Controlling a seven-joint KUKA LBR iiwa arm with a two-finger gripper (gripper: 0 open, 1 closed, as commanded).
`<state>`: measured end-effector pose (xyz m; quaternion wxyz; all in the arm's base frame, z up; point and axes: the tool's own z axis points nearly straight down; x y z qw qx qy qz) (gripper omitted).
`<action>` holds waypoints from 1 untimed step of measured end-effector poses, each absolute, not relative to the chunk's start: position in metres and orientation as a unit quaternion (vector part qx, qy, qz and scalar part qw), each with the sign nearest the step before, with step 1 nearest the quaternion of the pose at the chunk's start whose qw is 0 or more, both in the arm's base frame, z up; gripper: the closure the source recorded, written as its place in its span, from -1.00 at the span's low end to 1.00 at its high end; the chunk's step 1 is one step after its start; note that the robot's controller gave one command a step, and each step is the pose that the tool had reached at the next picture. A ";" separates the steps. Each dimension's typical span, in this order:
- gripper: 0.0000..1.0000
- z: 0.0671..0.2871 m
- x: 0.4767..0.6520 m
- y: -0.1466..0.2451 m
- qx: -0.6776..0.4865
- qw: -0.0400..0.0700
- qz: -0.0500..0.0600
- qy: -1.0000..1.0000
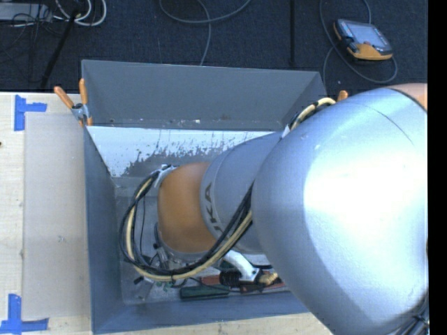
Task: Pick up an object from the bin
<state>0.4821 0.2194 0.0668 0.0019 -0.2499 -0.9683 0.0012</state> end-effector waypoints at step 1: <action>1.00 0.067 0.483 0.219 -0.252 0.001 0.000 -0.968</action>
Offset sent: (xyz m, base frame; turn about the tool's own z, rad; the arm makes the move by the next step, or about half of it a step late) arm 0.0000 0.0000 0.0000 0.0000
